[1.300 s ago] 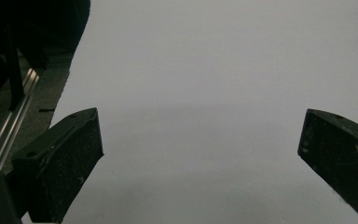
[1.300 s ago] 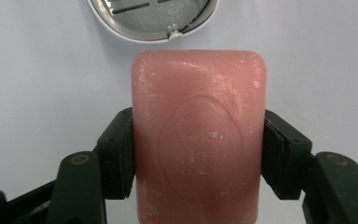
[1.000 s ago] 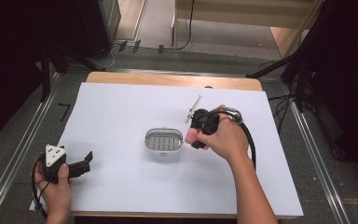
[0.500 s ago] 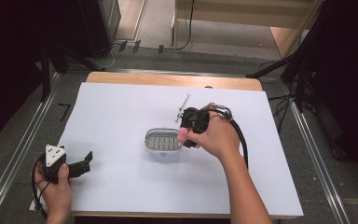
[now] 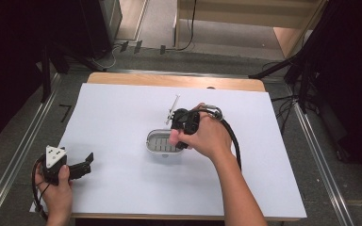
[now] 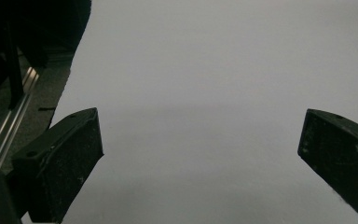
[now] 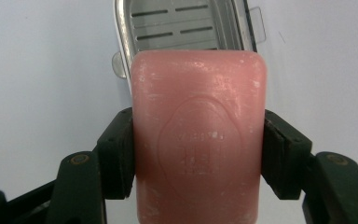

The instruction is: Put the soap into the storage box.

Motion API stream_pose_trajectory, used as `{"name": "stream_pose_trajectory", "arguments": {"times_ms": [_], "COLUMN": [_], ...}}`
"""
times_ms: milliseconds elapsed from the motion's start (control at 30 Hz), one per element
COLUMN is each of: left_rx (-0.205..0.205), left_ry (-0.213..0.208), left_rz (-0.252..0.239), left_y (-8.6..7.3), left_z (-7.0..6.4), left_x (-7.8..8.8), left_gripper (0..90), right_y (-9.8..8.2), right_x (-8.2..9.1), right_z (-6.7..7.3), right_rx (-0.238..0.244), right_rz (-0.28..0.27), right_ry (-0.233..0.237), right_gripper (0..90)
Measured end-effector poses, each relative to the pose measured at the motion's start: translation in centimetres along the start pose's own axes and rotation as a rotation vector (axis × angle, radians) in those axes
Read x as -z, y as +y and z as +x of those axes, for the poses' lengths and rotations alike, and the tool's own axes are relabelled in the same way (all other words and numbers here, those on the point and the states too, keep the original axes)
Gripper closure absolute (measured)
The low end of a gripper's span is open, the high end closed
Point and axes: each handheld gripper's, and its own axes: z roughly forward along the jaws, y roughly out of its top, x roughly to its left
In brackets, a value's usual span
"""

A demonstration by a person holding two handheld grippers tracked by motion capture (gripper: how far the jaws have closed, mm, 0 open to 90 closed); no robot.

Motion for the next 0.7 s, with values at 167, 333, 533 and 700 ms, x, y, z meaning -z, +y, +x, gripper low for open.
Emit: {"name": "stream_pose_trajectory", "arguments": {"times_ms": [167,333,533,700], "left_rx": [0.001,0.002,0.002,0.002], "left_ry": [-0.002,-0.002,-0.003,-0.003], "left_rz": [0.001,0.004,-0.002,-0.002], "left_y": [0.0,0.0,0.0,0.0], "left_z": [0.0,0.0,0.0,0.0], "left_x": [0.0,0.0,0.0,0.0], "left_gripper": [0.1,0.1,0.1,0.1], "right_y": [0.7,1.5,2.2,2.7], "right_x": [-0.3,-0.4,-0.6,-1.1], "right_z": [0.1,0.3,0.3,0.3], "right_rx": [0.01,0.025,0.033,0.055], "right_rz": [0.001,0.002,0.006,0.009], "right_ry": [0.003,0.009,0.011,0.02], "right_gripper": [38.9,38.8,38.9,38.8]}}
